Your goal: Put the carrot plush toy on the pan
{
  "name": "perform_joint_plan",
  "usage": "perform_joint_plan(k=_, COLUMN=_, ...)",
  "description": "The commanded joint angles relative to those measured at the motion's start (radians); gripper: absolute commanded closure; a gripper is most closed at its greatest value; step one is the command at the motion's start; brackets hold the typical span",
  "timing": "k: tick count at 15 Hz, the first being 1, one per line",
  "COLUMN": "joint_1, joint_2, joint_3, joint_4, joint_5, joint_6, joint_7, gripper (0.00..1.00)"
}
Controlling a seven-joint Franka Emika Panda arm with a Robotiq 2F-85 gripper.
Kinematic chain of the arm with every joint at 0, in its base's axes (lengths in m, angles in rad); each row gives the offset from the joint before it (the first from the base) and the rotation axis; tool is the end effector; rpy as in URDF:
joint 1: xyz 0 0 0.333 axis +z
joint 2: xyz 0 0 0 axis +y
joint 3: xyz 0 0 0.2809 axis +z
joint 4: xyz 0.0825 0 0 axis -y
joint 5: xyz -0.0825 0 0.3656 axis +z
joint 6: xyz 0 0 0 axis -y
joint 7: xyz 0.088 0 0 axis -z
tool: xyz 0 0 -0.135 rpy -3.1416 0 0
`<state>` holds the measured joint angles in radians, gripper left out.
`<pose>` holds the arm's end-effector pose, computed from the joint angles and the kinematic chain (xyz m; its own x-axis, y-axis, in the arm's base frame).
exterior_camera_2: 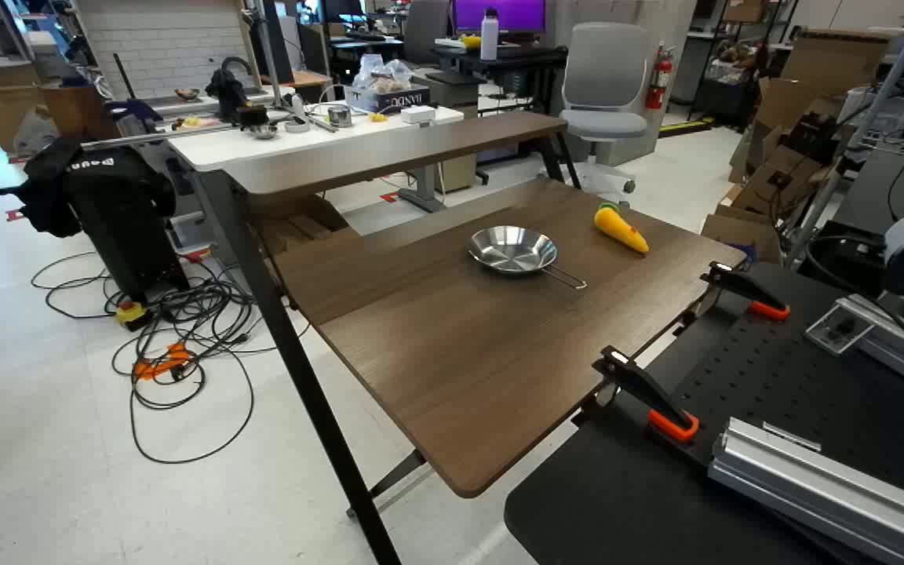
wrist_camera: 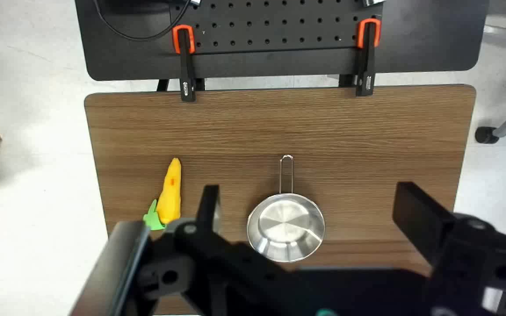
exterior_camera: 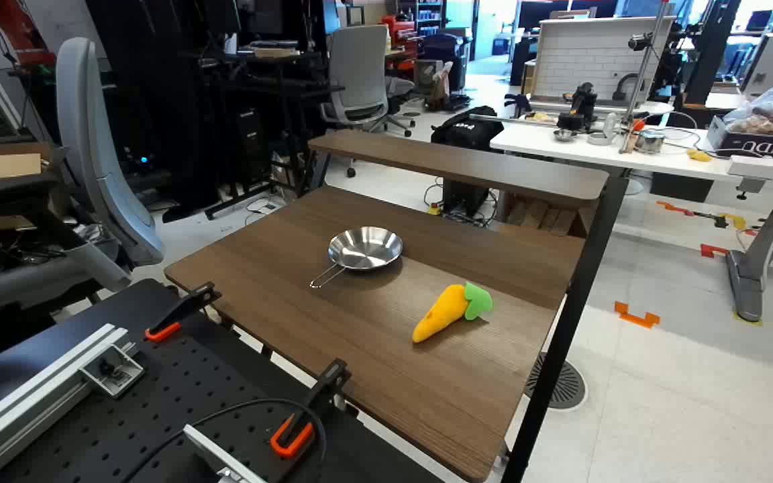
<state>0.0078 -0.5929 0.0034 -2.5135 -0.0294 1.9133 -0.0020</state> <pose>0.3702 0.0012 0.4287 0.9997 0.0225 -0.0075 0.0227 -0.9993 0.0295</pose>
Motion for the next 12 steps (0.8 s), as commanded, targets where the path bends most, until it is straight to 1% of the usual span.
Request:
perform_joint_plan(k=1, joint_1=-0.001, joint_2=0.000, joint_3=0.001, joint_4=0.002, joint_5=0.001, joint_6=-0.002, joint_7=0.000, gripper=0.00)
perform_joint_plan(k=7, joint_1=-0.008, joint_2=0.034, joint_3=-0.005, joint_4=0.010, joint_5=-0.006, joint_6=0.013, joint_7=-0.004, gripper=0.00)
perform_joint_plan(k=12, joint_1=-0.017, joint_2=0.093, joint_3=-0.009, joint_4=0.015, joint_5=-0.019, joint_6=0.046, joint_7=-0.004, gripper=0.00)
